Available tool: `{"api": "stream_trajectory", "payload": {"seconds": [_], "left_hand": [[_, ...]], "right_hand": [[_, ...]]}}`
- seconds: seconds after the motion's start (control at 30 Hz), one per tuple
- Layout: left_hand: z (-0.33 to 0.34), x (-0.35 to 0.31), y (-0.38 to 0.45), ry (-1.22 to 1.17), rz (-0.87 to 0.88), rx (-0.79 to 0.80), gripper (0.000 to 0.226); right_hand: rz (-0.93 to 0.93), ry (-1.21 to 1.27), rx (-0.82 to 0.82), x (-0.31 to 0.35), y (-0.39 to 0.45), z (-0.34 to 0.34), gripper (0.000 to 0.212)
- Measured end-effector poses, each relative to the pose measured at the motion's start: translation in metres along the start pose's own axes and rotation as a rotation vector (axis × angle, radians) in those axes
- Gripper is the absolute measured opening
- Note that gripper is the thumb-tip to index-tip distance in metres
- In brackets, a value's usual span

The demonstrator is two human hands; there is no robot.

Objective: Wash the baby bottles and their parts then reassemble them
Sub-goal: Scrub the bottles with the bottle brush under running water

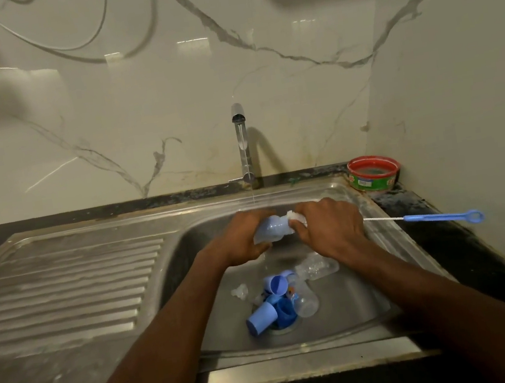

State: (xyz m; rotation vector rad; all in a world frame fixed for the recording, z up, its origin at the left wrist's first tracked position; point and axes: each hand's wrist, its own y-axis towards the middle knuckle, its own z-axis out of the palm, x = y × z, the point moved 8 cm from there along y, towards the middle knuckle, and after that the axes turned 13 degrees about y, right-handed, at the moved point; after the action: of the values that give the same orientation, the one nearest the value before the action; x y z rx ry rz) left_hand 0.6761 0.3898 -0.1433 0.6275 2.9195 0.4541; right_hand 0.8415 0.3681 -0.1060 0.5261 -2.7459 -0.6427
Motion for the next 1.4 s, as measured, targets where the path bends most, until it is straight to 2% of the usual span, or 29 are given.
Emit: {"api": "stream_trajectory", "payload": {"seconds": [0.13,0.2,0.33,0.43,0.5,0.6,0.67,0.73,0.77,0.83,0.93,1.03,1.1,1.17,1.27,1.33,1.4], "left_hand": [[-0.006,0.006,-0.003,0.151,0.020,-0.106,0.080],[0.002,0.005,-0.005,0.103,0.040,-0.096,0.089],[0.012,-0.007,-0.003,-0.158,0.013,0.001,0.088],[0.013,-0.014,0.002,-0.047,0.036,0.022,0.073],[0.004,-0.011,0.003,0.047,0.029,-0.003,0.068],[-0.011,-0.003,0.001,0.166,0.046,-0.123,0.071],[-0.011,0.004,0.000,0.207,-0.025,-0.139,0.086],[-0.002,0.010,-0.001,0.153,-0.100,-0.127,0.099],[0.004,0.007,-0.001,0.052,-0.112,-0.093,0.101],[0.012,-0.002,0.000,-0.063,-0.084,-0.018,0.090],[0.018,-0.007,0.001,0.033,-0.008,0.062,0.067],[0.005,-0.009,0.000,0.076,0.020,0.056,0.059],[-0.006,-0.005,-0.001,0.163,0.023,-0.019,0.062],[-0.011,-0.004,-0.003,0.222,0.040,-0.085,0.070],[0.007,0.005,-0.006,0.059,0.016,-0.038,0.076],[0.008,0.002,-0.004,-0.013,-0.034,-0.063,0.077],[0.012,-0.005,0.000,-0.017,-0.029,-0.016,0.074]], "right_hand": [[-0.179,0.004,0.057,0.017,-0.003,0.007,0.038],[-0.266,0.005,0.034,0.023,-0.007,0.005,0.038],[-0.140,-0.003,-0.056,0.009,-0.004,-0.007,0.038],[0.005,-0.029,-0.028,-0.009,0.001,0.000,0.041],[0.027,0.010,0.013,-0.014,0.003,0.006,0.042],[-0.104,0.058,0.101,-0.002,0.002,0.014,0.041],[-0.219,0.099,0.119,0.009,-0.002,0.011,0.039],[-0.264,0.108,0.064,0.013,-0.004,0.005,0.037],[-0.241,0.100,0.020,0.010,-0.004,0.001,0.038],[-0.163,0.050,-0.042,0.003,-0.002,-0.003,0.039],[-0.083,-0.016,-0.049,-0.003,-0.003,-0.003,0.039],[-0.016,0.018,0.005,-0.004,-0.004,0.003,0.035],[-0.054,0.017,0.052,0.003,-0.002,0.007,0.036],[-0.184,0.023,0.079,0.015,-0.001,0.007,0.037],[-0.356,0.090,0.006,0.023,-0.006,-0.001,0.033],[-0.285,0.096,-0.087,0.017,-0.007,-0.009,0.031],[-0.162,0.067,-0.086,0.005,-0.005,-0.005,0.035]]}}
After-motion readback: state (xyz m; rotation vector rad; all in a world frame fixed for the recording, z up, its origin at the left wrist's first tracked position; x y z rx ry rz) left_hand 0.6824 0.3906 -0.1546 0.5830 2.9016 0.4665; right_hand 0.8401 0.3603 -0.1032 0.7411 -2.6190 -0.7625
